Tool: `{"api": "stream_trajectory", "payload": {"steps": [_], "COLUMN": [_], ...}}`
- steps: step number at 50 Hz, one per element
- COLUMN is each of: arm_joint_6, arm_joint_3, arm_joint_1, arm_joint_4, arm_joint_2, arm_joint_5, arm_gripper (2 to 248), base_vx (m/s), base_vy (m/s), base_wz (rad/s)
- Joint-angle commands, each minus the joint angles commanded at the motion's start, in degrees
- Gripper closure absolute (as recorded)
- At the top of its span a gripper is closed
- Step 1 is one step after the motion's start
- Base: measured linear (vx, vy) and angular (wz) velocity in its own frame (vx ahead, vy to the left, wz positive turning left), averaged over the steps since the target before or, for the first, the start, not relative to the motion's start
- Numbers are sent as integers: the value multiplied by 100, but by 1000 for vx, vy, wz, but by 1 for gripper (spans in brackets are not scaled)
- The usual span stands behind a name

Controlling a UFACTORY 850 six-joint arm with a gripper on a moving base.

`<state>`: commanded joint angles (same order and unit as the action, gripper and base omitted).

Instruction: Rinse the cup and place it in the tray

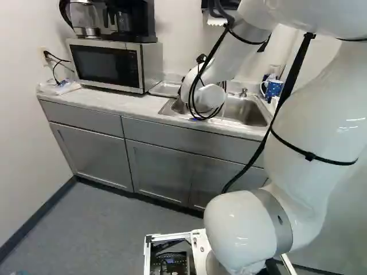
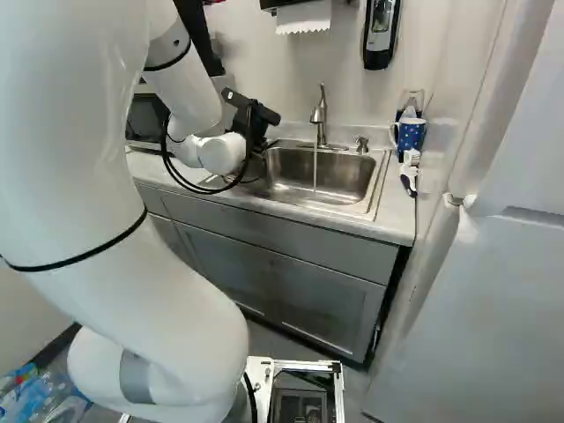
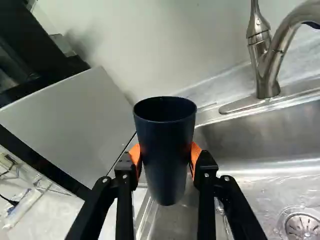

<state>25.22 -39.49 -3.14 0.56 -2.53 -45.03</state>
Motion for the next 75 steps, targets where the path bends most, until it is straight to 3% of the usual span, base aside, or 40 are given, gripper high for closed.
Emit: {"api": "stream_trajectory", "payload": {"steps": [48,75], "arm_joint_6": [-2891,-2891], "arm_joint_3": [0,0], "arm_joint_1": [0,0], "arm_joint_4": [0,0], "arm_joint_2": [0,0], "arm_joint_5": [0,0], "arm_gripper": [134,134], "base_vx": [0,0], "base_vy": [0,0], "base_wz": [0,0]}}
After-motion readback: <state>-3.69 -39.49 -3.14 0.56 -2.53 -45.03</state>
